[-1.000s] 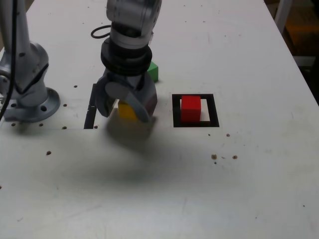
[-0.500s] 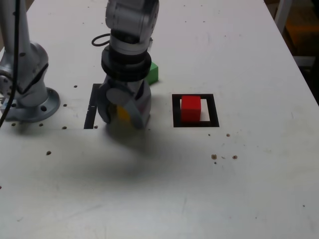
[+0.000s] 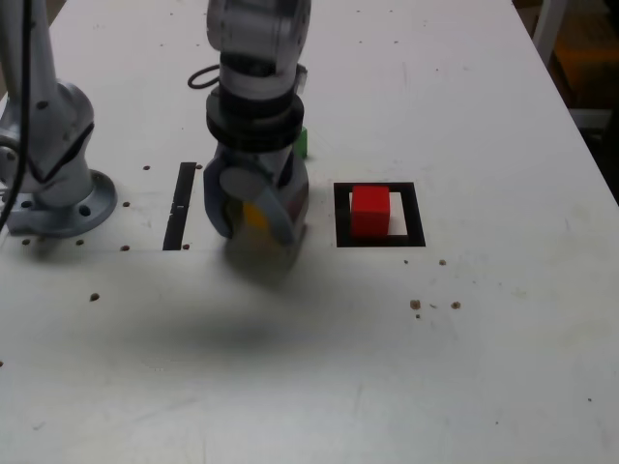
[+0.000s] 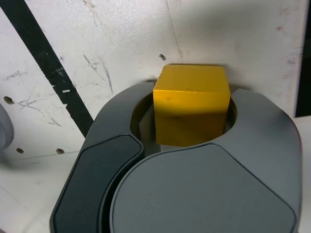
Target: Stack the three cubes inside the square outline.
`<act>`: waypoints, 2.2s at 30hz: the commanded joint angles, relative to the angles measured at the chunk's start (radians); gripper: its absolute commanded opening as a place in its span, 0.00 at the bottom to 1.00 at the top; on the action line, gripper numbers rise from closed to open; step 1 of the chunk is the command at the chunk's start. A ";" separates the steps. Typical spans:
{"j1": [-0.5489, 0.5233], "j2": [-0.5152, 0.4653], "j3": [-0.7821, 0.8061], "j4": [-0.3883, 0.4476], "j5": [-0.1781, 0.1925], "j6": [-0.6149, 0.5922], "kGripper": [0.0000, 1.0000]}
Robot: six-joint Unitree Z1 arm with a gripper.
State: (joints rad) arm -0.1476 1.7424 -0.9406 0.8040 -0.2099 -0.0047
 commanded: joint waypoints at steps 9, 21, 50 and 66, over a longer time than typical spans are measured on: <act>0.002 -0.079 -0.193 0.193 0.068 -0.084 0.23; 0.002 0.061 -0.566 0.398 0.079 -0.104 0.23; 0.005 0.296 -0.711 0.467 -0.018 -0.108 0.23; 0.034 0.337 -0.696 0.435 -0.004 -0.099 0.23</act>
State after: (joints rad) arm -0.1167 2.0737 -1.6390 1.2411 -0.2154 -0.1059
